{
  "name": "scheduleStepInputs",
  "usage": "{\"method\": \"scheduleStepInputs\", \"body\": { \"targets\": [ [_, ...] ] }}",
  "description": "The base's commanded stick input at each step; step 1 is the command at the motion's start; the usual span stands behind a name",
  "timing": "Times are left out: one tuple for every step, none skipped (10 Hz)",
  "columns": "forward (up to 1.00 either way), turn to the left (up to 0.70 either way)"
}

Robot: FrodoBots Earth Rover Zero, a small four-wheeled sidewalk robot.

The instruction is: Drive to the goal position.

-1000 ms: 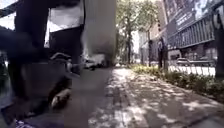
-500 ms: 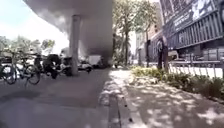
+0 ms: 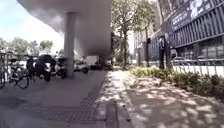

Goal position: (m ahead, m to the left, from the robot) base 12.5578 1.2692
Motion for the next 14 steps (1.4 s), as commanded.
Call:
{"method": "scheduleStepInputs", "body": {
  "targets": [
    [0.70,0.00],
    [0.70,0.00],
    [0.70,0.00],
    [0.70,0.00],
    [0.70,0.00],
    [0.70,0.00],
    [0.70,0.00],
    [0.70,0.00],
    [0.70,0.00],
    [0.70,0.00],
    [0.70,0.00],
    [0.70,0.00],
    [0.70,0.00],
    [0.70,0.00]
  ]
}}
